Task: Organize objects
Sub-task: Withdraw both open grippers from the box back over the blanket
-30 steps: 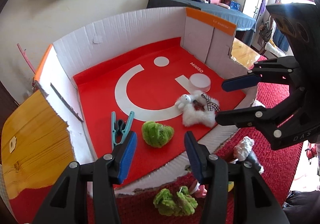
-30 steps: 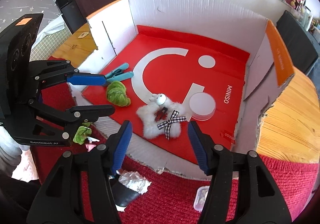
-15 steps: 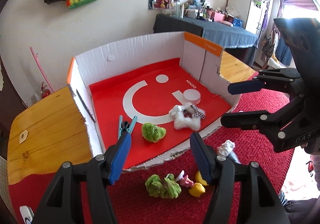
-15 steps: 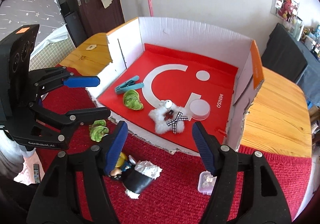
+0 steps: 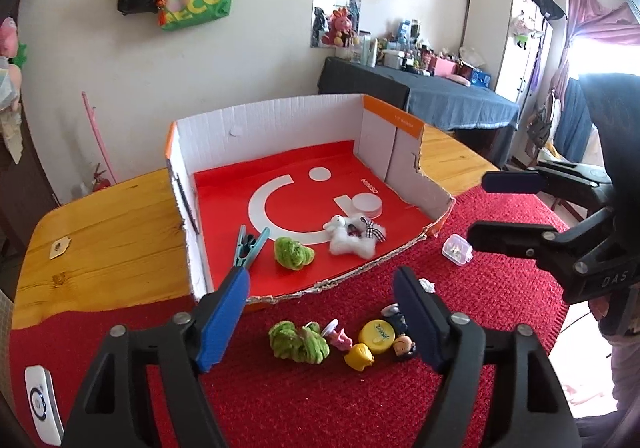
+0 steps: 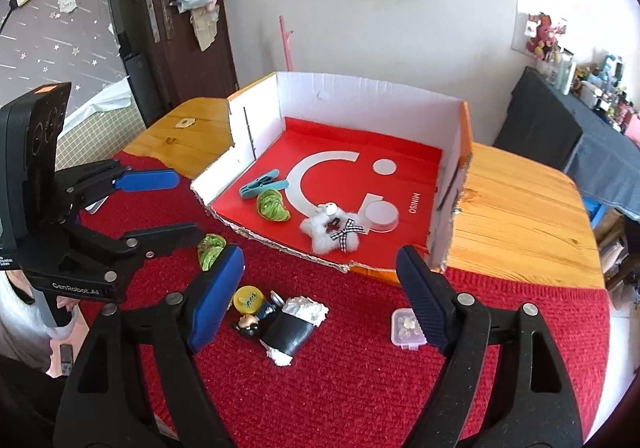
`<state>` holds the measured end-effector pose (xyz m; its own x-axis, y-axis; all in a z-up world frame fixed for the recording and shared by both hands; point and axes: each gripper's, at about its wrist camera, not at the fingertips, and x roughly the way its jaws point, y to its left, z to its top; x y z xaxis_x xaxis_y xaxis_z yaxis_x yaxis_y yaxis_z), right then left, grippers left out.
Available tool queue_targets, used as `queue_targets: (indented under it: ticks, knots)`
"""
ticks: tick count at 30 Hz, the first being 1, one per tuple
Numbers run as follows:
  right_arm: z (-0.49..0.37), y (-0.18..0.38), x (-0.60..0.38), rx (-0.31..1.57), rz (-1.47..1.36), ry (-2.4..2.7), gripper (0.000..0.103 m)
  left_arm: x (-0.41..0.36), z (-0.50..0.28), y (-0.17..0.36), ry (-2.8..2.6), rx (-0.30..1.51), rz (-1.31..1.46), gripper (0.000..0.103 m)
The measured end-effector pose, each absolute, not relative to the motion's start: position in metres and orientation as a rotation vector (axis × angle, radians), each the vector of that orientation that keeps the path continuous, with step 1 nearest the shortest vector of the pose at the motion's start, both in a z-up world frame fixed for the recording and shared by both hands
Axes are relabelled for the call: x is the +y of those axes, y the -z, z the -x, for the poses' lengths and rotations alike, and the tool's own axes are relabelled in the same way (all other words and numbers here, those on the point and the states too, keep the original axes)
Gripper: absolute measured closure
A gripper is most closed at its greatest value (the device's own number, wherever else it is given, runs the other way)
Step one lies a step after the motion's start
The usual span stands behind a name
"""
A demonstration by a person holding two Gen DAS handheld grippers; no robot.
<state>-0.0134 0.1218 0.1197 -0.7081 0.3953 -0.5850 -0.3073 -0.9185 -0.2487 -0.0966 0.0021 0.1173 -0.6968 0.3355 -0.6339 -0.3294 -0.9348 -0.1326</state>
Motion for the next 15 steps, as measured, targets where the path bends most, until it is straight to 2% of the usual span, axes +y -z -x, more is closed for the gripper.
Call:
queue_targets:
  ticks: [13,15]
  knots:
    - [-0.025,-0.108,0.112,-0.121,0.750,-2.589,0.018,-0.001,0.062,-0.116,-2.682,-0.105,0.897,0.012]
    - [-0.030,-0.105,0.113,-0.107,0.720,-2.581,0.014,-0.001,0.058,-0.114,-2.695,-0.117,0.888,0.010]
